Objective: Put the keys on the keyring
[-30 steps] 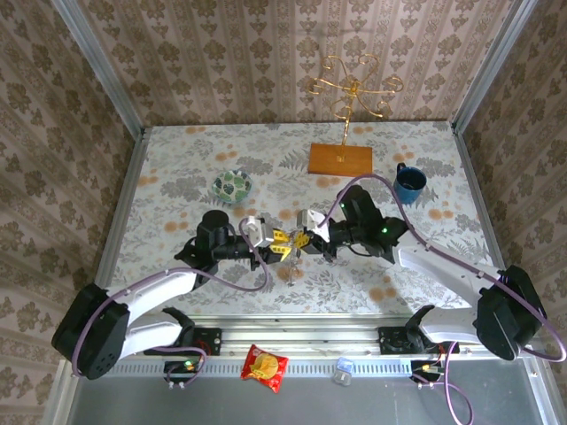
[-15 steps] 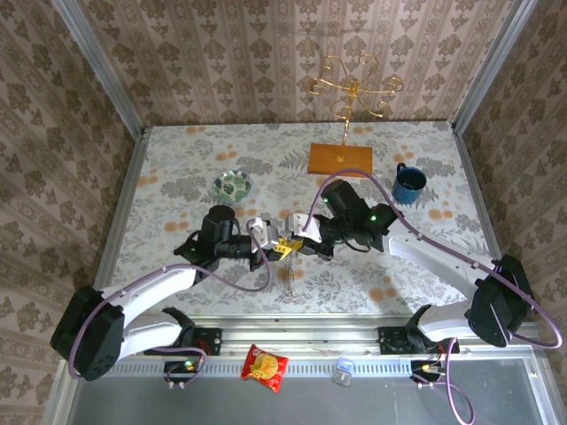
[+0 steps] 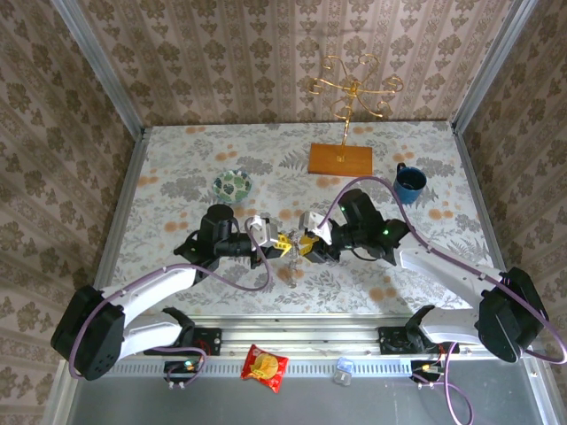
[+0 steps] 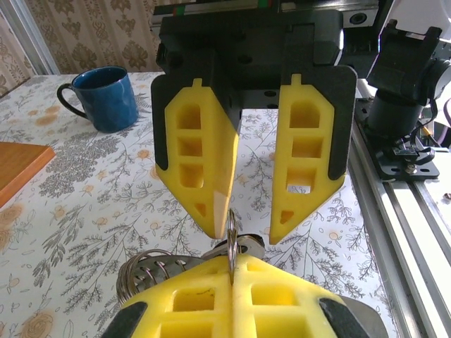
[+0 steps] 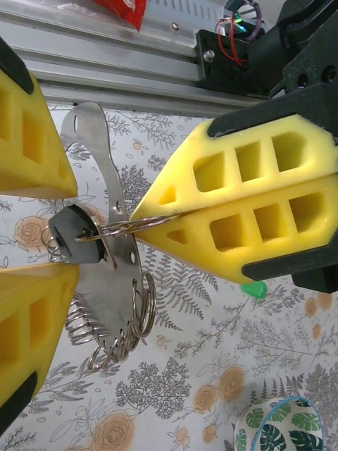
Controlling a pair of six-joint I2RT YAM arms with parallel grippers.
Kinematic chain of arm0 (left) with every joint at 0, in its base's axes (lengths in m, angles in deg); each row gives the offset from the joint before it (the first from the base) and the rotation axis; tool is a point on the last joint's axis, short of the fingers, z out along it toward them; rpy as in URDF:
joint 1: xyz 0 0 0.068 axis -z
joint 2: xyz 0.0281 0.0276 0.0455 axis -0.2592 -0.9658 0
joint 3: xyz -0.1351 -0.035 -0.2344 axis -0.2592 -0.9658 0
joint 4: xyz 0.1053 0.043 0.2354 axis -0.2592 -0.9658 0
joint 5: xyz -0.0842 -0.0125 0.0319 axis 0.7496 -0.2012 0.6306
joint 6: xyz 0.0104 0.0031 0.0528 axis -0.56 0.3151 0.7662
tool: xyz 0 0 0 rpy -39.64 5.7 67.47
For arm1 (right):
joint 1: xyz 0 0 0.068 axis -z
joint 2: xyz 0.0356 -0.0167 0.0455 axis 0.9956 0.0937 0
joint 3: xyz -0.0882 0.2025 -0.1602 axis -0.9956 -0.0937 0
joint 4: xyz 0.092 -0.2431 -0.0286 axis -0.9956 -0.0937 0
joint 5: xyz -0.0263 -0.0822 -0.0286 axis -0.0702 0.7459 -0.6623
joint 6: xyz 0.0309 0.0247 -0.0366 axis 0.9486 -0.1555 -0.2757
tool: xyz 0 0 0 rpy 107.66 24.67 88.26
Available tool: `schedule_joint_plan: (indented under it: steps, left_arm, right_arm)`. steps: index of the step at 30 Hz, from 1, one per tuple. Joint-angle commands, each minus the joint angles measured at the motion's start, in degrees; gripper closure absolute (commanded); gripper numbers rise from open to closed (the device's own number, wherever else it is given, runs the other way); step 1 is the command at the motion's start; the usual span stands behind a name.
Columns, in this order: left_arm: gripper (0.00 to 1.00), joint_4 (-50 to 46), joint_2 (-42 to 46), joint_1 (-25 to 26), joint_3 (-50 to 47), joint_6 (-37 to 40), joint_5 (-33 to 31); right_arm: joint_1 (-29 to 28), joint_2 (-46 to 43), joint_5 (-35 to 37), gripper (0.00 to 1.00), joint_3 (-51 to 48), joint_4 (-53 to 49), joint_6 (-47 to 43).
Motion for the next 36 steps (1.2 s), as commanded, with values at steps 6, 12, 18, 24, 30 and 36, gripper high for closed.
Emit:
schedule_joint_plan:
  steps: [6, 12, 18, 24, 30, 36]
  left_arm:
    - [1.0, 2.6, -0.82, 0.3, -0.41, -0.72, 1.25]
    - [1.0, 2.53, -0.62, 0.41, -0.49, -0.51, 1.11]
    - [1.0, 2.54, -0.22, 0.52, -0.67, -0.46, 1.21]
    - [1.0, 3.73, 0.02, 1.22, -1.15, 0.1, 0.34]
    - [1.0, 5.06, 0.69, 1.62, -1.89, 0.63, -1.01]
    - [1.0, 5.36, 1.64, 1.6, -2.51, 0.68, -1.3]
  right_arm:
    - [-0.12, -1.35, -1.35, 0.68, -0.01, 3.71, 1.65]
    - [-0.12, -1.45, -1.75, 0.79, 0.47, 3.11, 1.17]
    - [0.12, -0.77, 1.33, 0.98, 1.88, -2.28, -2.6]
    - [0.33, 1.24, 0.48, 1.0, 2.18, -1.22, -1.03]
    - [-0.18, 3.75, -1.66, 1.0, 2.86, -0.31, 0.14]
    - [-0.14, 3.48, -2.0, 1.0, 2.65, -1.81, -0.56]
